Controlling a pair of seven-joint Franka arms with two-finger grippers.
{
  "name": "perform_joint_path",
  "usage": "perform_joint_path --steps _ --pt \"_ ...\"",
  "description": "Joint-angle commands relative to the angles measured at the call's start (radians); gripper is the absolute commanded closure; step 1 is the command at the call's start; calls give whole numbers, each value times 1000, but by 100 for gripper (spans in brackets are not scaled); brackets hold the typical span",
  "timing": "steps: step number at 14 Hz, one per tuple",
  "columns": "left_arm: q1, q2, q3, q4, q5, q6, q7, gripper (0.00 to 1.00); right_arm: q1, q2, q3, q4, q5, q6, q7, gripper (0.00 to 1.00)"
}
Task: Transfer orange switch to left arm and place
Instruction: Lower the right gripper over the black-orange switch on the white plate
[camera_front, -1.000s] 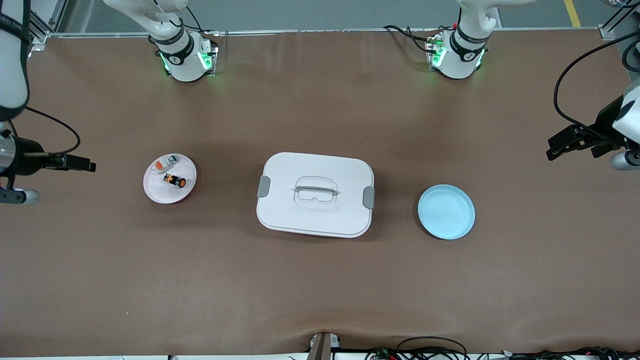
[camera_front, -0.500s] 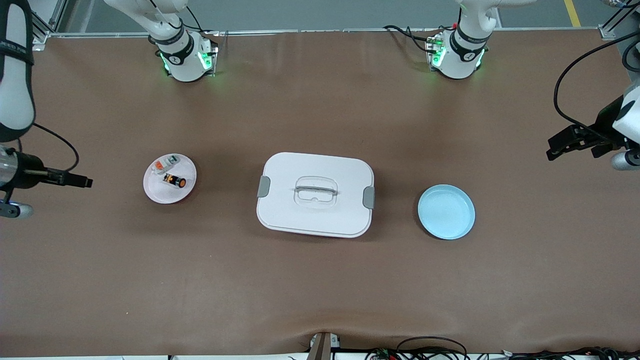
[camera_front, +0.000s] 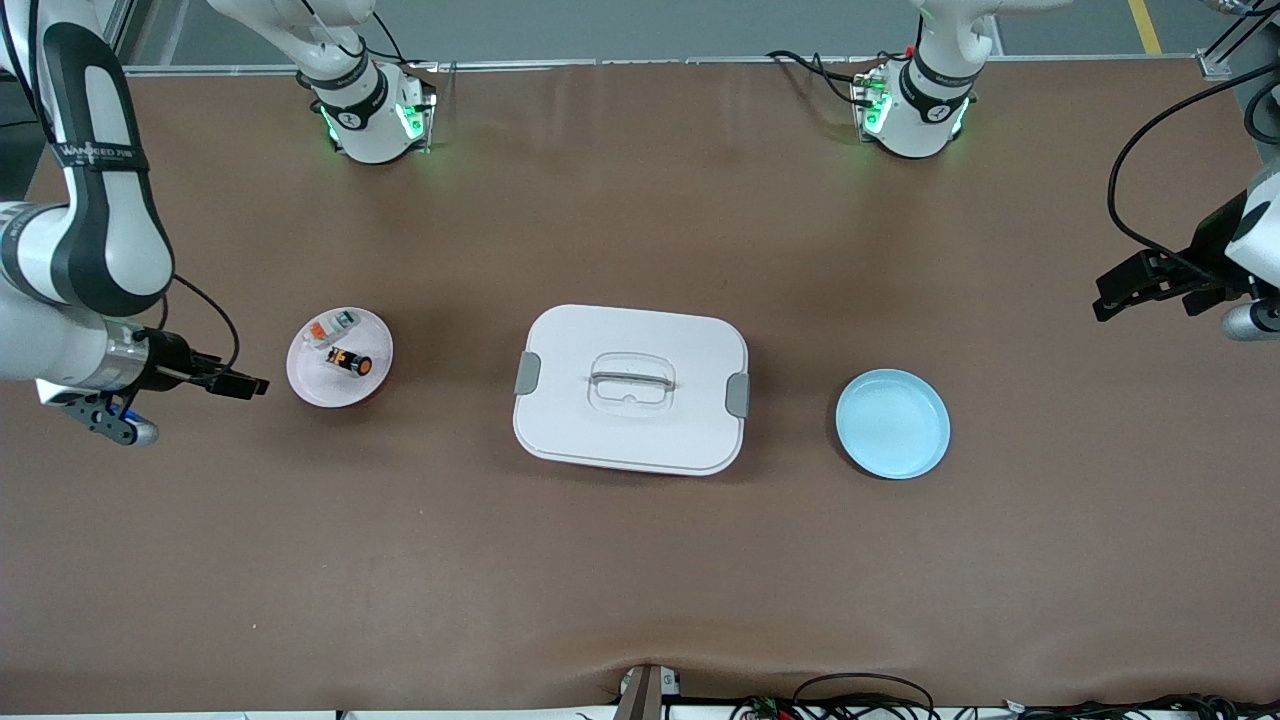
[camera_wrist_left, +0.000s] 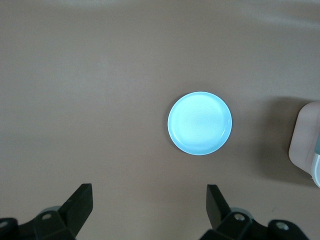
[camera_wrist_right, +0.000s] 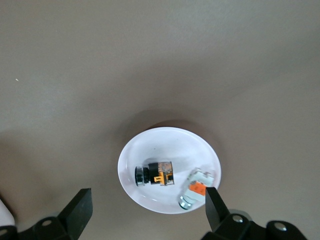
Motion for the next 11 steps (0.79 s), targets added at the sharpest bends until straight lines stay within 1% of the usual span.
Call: perform_joint_path --steps 1,3,5,11 --pt "1 2 3 11 -11 -7 8 0 -1 -69 3 -139 43 99 18 0" --pt "8 -2 15 11 -8 -7 4 0 14 -83 5 -216 49 183 18 0" --pt "41 -2 15 11 -34 -7 15 0 37 -84 5 -263 49 239 18 0" --pt "40 5 15 5 -47 -9 15 0 71 -92 6 -400 49 407 18 0"
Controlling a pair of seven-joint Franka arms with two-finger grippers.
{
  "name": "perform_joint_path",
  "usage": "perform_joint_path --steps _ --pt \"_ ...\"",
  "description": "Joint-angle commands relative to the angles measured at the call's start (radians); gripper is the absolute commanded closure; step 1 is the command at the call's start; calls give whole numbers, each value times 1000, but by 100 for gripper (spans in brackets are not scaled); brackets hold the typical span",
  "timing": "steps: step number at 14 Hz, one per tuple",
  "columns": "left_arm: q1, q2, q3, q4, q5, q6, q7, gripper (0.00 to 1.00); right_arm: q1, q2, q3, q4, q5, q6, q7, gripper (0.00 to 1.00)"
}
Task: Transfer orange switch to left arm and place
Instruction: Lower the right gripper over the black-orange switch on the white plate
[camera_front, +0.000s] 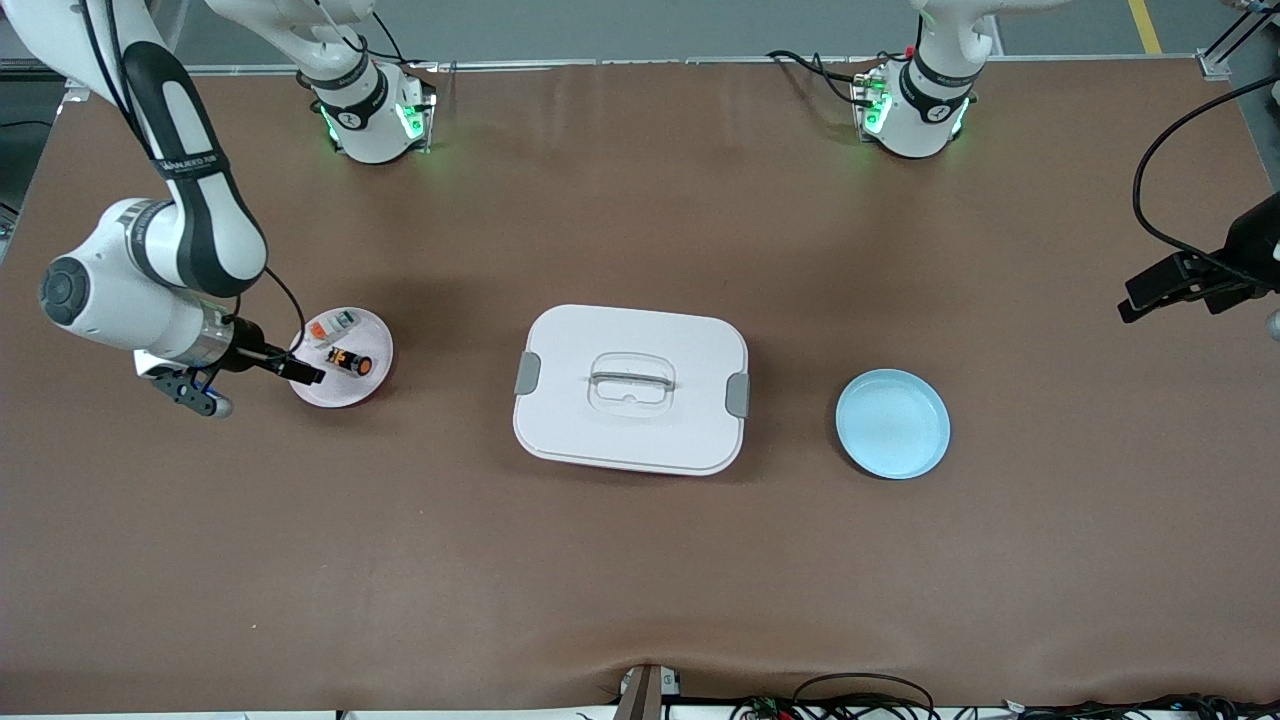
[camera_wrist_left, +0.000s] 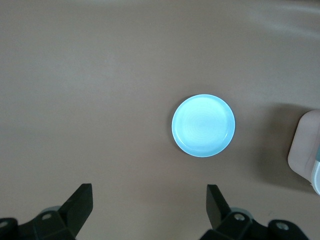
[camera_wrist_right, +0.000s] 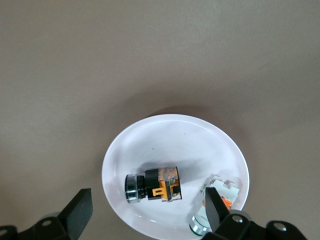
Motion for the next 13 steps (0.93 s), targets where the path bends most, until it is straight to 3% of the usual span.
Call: perform_joint_path --steps 1,3,13 --pt "-5 8 3 6 -14 -7 9 0 28 -42 0 -98 17 94 7 0" --pt "-8 16 0 2 -12 -10 8 0 45 -39 0 -133 19 164 9 0" --pt "-3 16 -2 6 -14 -7 9 0 63 -5 0 -175 48 256 -11 0"
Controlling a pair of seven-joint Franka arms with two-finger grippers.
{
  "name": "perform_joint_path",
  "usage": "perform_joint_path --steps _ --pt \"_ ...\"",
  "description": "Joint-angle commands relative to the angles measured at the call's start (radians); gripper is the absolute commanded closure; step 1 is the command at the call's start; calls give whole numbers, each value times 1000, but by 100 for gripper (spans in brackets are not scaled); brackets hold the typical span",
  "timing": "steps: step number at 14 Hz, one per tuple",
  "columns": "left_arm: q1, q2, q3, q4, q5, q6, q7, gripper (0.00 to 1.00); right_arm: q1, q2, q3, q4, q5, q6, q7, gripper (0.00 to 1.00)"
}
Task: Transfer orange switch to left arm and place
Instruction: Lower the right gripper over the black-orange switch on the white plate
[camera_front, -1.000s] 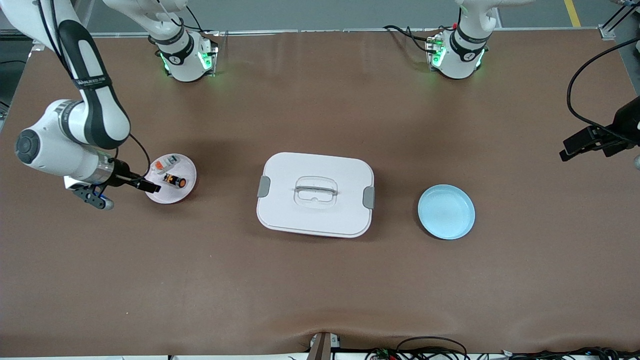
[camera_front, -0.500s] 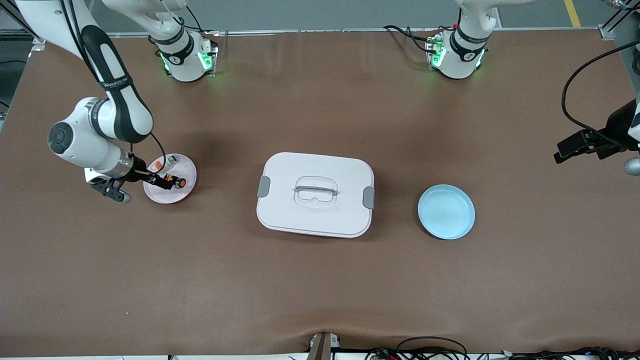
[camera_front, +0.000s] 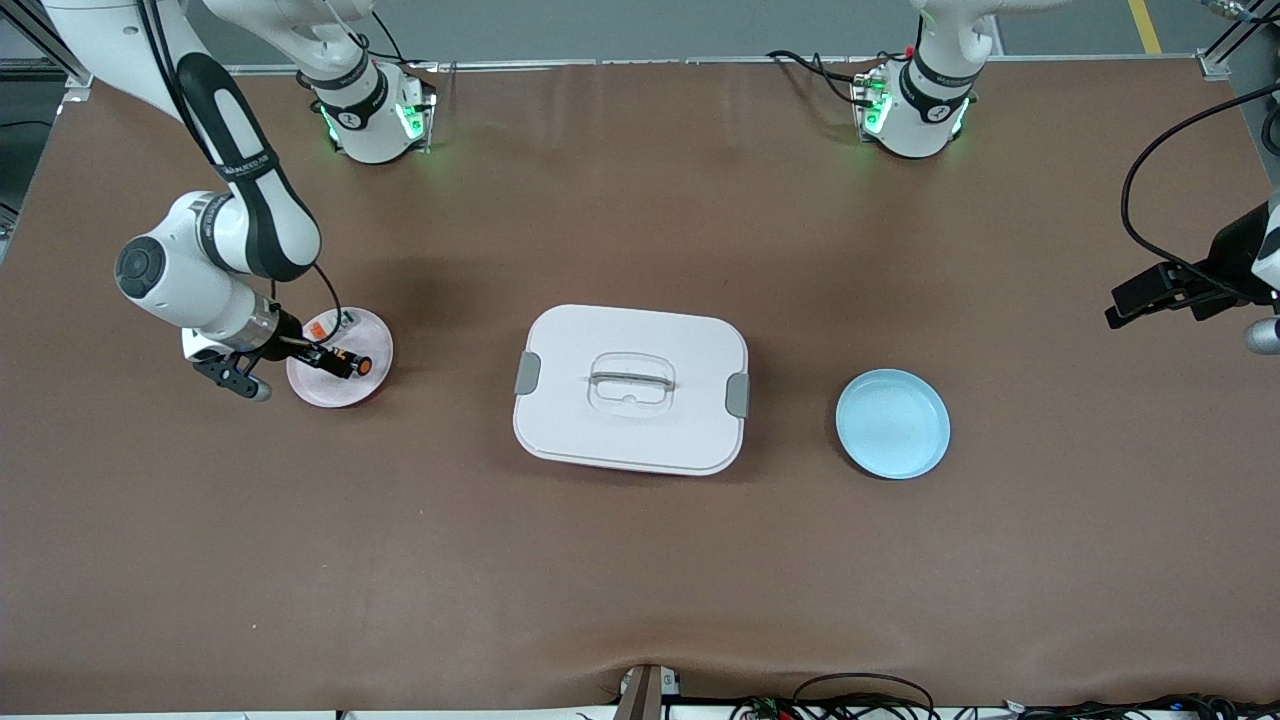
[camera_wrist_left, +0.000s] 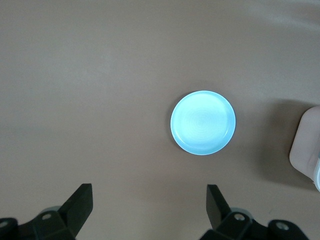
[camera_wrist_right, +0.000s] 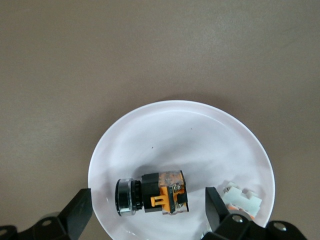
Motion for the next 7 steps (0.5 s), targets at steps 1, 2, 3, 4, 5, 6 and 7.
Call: perform_joint_path --steps 1,2,3,4,5,6,7 --pt "2 -2 1 7 -14 -7 9 0 9 1 -2 -17 25 20 -12 0" --pt "2 -3 1 7 -14 -7 8 0 12 10 0 -17 25 30 -12 0" --pt "0 -2 1 9 -14 -7 8 0 21 19 0 -17 25 39 -12 0" --pt "0 -3 1 9 -14 -7 8 0 32 24 0 -17 25 48 -12 0" --pt "0 -3 1 9 -14 -7 8 0 33 28 0 -17 25 51 -12 0" --pt "0 -3 1 9 -14 -7 8 0 35 30 0 -17 25 51 -12 0" --pt "2 -3 1 9 -14 -7 9 0 38 34 0 -17 25 51 -12 0"
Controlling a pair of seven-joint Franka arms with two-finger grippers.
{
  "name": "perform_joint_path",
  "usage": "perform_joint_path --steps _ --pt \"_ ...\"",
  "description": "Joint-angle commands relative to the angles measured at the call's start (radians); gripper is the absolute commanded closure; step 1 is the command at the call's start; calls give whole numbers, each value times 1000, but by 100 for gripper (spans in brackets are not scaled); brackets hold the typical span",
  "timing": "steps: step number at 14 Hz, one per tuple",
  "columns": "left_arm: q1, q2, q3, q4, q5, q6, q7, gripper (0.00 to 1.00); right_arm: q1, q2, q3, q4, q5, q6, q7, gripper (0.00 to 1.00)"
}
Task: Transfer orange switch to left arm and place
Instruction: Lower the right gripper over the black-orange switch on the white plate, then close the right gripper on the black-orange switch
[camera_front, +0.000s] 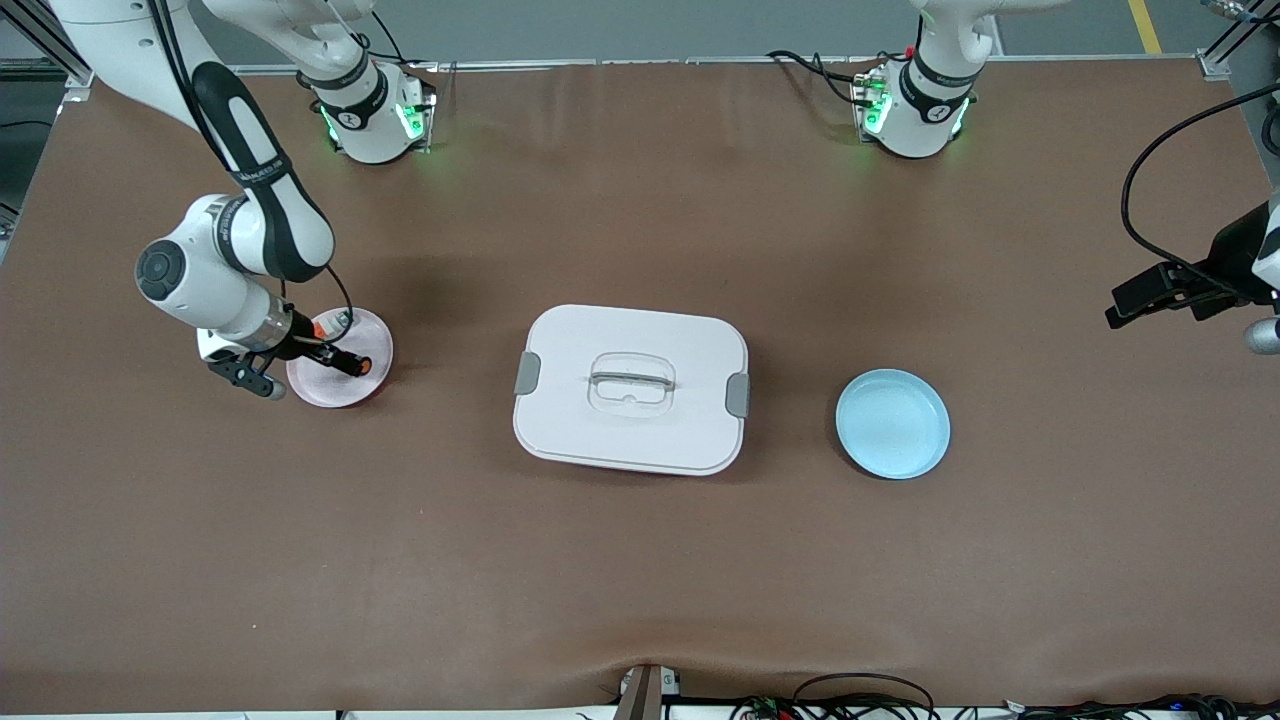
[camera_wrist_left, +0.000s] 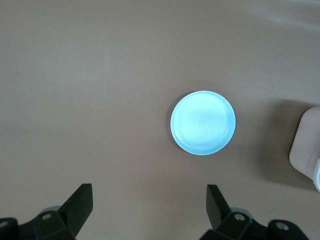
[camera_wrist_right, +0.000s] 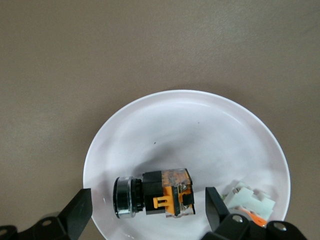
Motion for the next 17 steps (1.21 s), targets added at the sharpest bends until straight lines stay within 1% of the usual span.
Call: perform_joint_path --steps 1,3,7,13,14,17 --pt "2 -3 1 8 -14 -7 9 0 15 13 -2 -6 25 17 -12 0" --pt "2 -2 1 8 -14 -7 9 0 20 28 -2 -8 25 31 -29 0" --pt "2 -2 1 7 -14 -7 9 0 -17 42 -2 -8 25 31 -104 0" --pt "-1 -2 1 7 -14 -7 9 0 -12 59 -2 -6 25 33 -106 0" --pt "-3 -6 -3 -4 6 -7 38 0 -12 62 -2 -6 25 33 -106 0" --pt "3 -5 -3 4 -7 -7 69 0 -9 68 -2 -6 26 33 -104 0"
